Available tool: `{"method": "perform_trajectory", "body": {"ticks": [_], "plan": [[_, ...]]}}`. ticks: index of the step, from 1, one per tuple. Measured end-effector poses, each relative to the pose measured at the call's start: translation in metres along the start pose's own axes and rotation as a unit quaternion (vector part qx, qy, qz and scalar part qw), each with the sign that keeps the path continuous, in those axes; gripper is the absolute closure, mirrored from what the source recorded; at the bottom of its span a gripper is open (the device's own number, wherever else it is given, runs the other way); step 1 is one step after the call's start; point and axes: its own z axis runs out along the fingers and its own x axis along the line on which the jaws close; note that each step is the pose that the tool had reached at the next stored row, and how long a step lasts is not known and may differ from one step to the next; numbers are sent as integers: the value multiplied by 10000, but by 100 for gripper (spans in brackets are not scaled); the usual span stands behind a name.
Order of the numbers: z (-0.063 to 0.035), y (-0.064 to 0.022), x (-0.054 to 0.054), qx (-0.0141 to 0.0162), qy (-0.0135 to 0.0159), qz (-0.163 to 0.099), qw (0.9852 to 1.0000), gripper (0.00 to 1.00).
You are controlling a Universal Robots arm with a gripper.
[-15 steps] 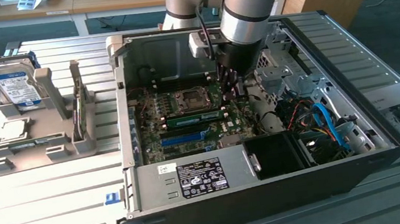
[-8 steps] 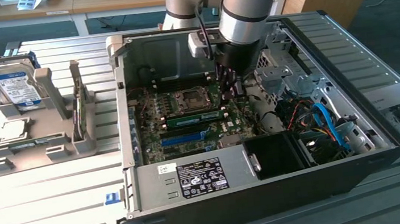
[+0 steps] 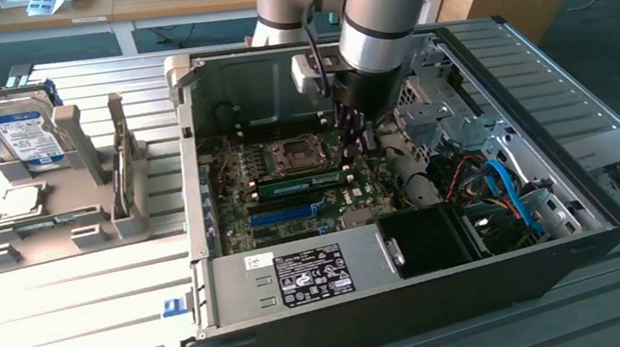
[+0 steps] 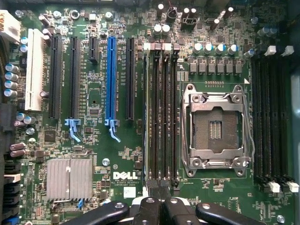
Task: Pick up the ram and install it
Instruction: 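Press down the ram until it locks into place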
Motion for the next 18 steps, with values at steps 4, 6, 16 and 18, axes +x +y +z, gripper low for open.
{"method": "perform_trajectory", "body": {"ticks": [4,6,16,18], "plan": [[71,-4,2,0,-1,0,10000,89],[78,-4,2,0,0,0,10000,89],[78,-4,19,0,0,0,10000,89],[78,-4,23,0,-1,1,10000,89]]}}
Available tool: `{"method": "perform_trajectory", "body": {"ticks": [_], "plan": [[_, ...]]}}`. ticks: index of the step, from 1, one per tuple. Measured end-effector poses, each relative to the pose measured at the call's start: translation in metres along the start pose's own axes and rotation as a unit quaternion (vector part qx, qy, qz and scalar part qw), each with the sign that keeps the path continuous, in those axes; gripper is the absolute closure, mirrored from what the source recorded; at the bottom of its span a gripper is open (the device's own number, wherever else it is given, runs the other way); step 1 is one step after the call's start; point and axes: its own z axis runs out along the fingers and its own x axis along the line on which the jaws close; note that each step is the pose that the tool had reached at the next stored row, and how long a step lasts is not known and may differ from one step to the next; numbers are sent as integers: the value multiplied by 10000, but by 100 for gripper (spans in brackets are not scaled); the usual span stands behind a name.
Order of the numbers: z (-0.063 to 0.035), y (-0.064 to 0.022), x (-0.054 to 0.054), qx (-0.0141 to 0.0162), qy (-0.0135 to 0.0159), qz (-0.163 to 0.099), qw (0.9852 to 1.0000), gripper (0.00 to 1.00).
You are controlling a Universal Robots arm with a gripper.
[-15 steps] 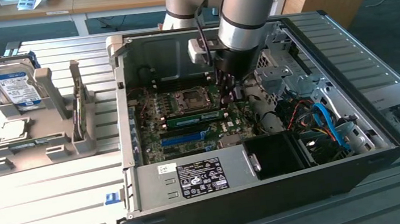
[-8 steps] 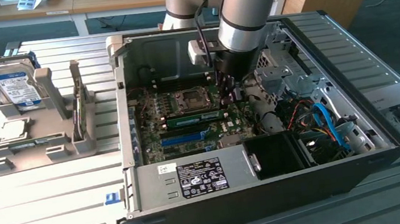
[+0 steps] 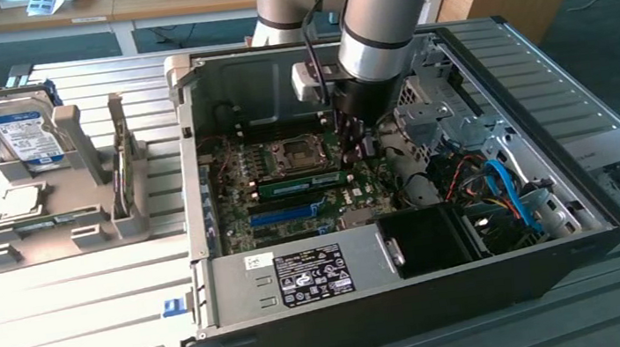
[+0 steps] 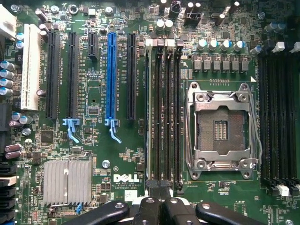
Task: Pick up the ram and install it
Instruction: 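Press down the ram until it locks into place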
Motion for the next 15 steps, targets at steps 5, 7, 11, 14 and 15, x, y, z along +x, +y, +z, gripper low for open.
{"method": "perform_trajectory", "body": {"ticks": [5,7,11,14,15], "plan": [[2,0,2,0,0,0,10000,89],[9,-1,2,0,1,-1,10000,89],[16,-1,1,0,1,-1,10000,89],[16,-1,1,0,0,-1,10000,89],[16,-1,1,0,0,-1,10000,89]]}}
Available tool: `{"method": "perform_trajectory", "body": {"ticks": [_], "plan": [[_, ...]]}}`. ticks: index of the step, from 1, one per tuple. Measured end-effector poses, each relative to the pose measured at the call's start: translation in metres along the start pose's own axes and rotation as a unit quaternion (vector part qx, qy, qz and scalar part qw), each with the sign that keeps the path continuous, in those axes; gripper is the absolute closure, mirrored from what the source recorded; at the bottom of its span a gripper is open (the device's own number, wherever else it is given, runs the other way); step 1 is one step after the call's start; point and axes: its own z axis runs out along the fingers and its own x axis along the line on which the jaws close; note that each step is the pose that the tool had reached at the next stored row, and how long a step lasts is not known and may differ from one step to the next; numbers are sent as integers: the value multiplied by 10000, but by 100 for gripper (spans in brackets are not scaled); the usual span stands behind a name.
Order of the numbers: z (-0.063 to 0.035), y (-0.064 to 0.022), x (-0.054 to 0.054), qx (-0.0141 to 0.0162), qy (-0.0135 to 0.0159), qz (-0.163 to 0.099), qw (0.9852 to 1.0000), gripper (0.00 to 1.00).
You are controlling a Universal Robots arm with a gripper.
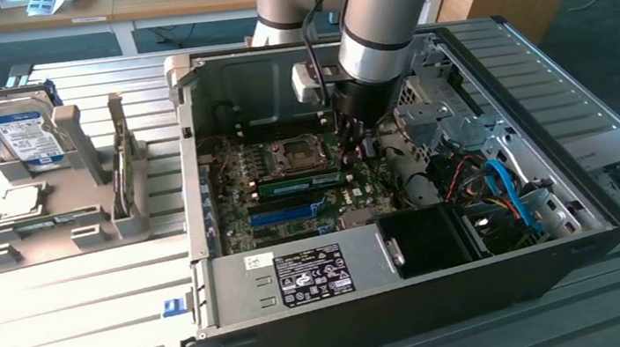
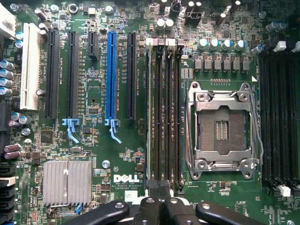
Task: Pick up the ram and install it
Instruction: 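Press down the ram until it locks into place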
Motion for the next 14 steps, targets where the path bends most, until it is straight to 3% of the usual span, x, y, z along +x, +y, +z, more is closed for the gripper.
{"method": "perform_trajectory", "body": {"ticks": [14], "plan": [[15,-1,1,0,0,0,10000,89]]}}
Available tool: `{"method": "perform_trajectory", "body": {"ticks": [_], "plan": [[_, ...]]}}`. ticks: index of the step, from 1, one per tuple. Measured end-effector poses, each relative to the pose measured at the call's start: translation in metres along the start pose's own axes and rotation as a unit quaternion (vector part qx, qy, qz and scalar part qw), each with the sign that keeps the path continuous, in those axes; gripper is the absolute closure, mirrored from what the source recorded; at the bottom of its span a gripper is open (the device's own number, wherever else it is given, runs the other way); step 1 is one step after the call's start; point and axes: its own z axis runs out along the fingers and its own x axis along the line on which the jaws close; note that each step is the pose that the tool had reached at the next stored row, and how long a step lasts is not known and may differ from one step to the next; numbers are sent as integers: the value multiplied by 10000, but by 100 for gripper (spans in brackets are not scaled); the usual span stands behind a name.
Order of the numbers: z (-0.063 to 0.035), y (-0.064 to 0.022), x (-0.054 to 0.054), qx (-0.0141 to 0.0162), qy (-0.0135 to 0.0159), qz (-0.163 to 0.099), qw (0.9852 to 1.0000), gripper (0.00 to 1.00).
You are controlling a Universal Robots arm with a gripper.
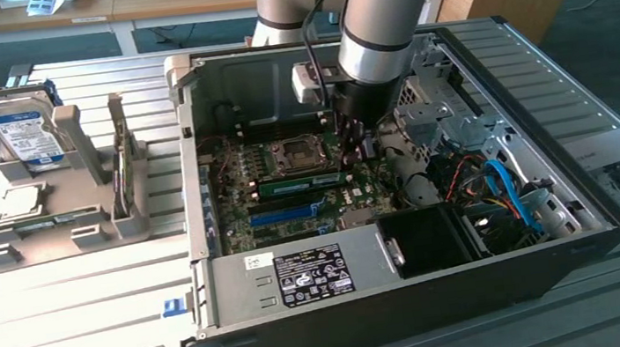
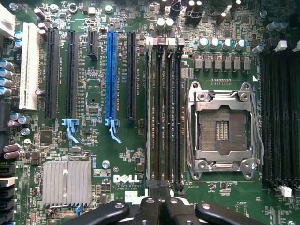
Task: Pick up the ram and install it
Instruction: 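Press down the ram until it locks into place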
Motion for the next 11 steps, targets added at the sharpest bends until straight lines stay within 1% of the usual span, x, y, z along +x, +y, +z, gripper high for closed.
{"method": "perform_trajectory", "body": {"ticks": [11], "plan": [[10,-1,2,0,0,0,10000,89]]}}
